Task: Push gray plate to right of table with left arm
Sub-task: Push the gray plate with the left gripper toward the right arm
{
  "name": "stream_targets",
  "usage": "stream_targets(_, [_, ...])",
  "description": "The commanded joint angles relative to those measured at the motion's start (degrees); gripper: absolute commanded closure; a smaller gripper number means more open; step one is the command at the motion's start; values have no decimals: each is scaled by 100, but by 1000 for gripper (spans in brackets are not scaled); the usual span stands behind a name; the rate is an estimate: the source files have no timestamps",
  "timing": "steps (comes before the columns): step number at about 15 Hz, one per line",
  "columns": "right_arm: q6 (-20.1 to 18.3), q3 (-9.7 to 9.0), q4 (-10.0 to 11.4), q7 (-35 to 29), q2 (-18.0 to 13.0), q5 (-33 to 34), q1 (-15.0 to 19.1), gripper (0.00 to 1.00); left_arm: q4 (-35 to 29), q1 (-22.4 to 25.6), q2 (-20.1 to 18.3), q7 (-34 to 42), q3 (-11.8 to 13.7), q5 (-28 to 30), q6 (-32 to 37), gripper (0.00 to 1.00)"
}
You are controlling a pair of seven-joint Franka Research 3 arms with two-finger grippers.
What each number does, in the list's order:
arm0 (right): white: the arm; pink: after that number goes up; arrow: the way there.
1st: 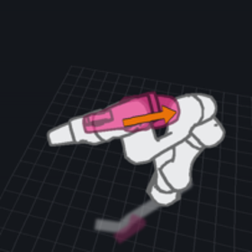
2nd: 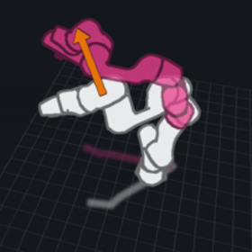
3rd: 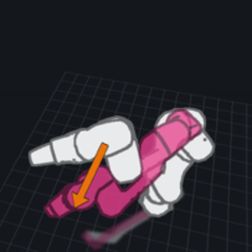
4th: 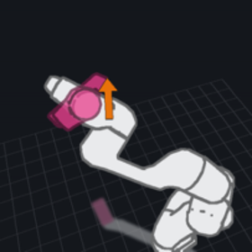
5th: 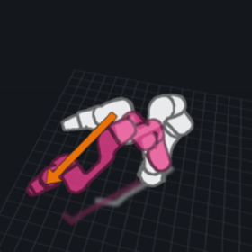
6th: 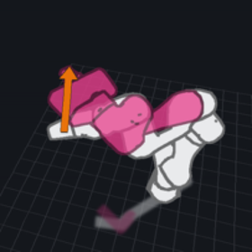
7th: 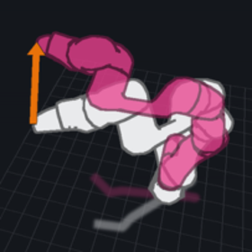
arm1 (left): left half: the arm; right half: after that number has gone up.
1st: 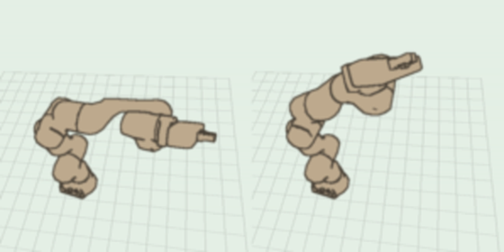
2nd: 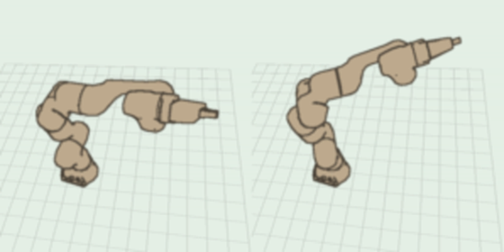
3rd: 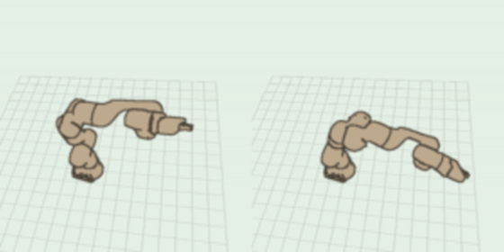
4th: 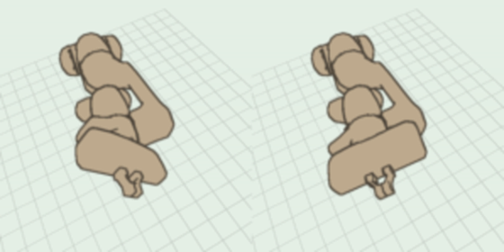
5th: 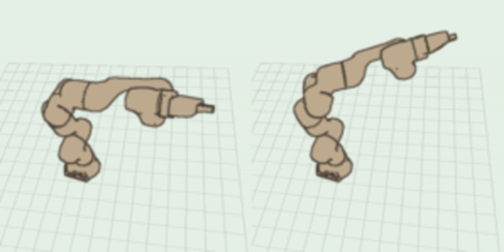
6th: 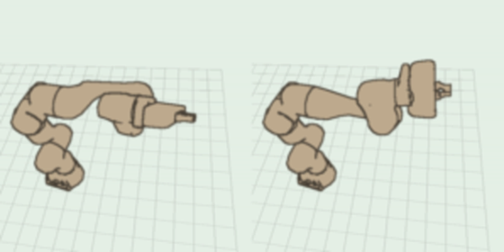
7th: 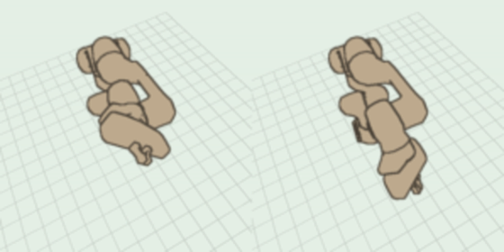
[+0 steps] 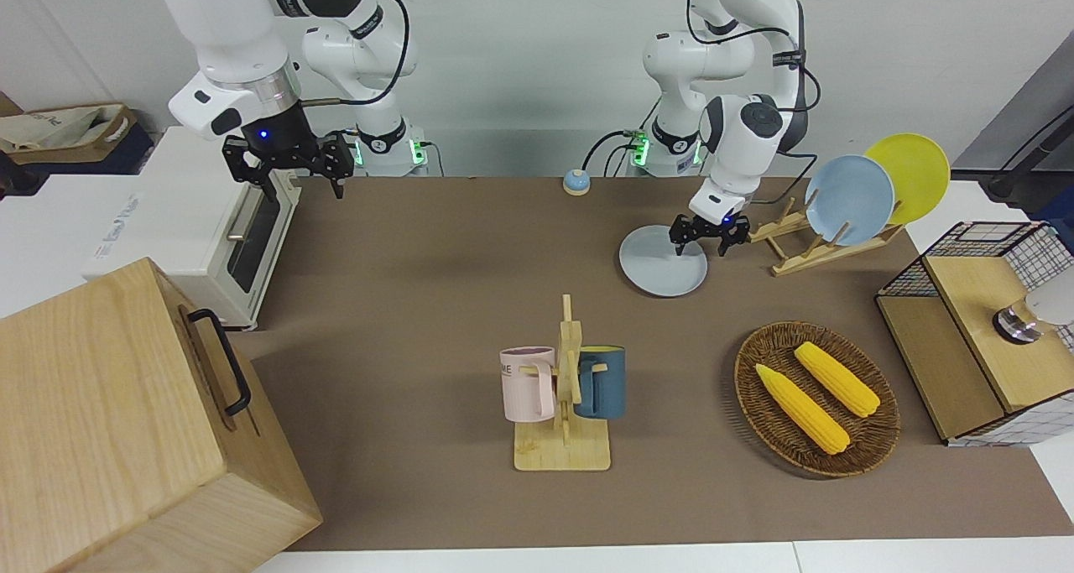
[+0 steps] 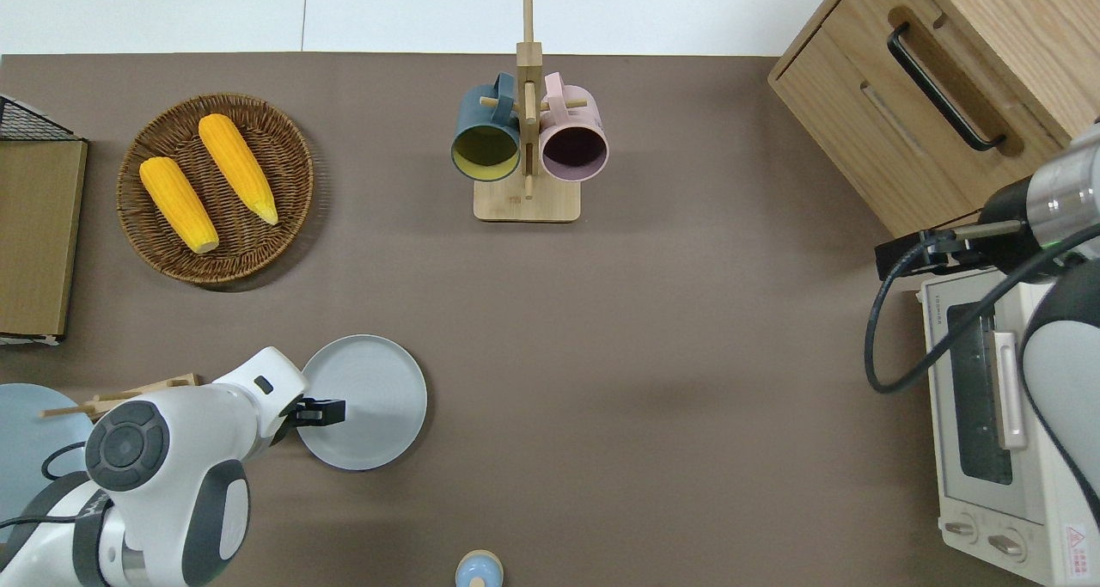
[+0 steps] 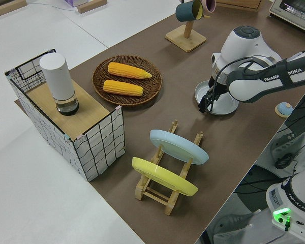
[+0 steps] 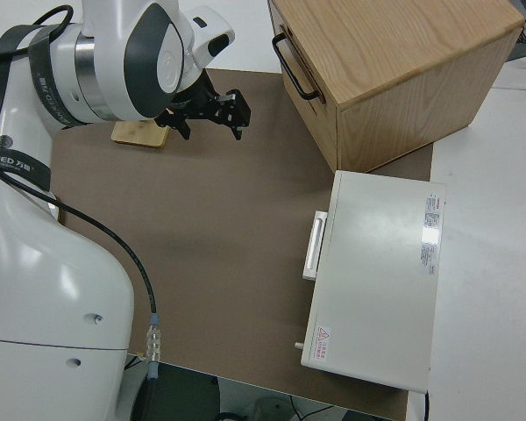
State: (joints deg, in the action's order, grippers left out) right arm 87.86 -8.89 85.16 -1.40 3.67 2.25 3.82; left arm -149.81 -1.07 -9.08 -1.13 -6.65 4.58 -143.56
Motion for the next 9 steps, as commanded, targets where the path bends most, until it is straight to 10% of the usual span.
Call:
stream_targets(1, [-59,1,-8,-18,-33,-40,4,17,-92,-69,99,-37,50,78,-198,9])
stream_targets(5, [-59,1,-8,-18,-33,-40,4,17,-92,-69,170,-45,50,78,-277,65])
stream_targets(9, [-59,1,-8,-18,-33,-40,4,17,-84,-43,170,-36,59,78,-286,560])
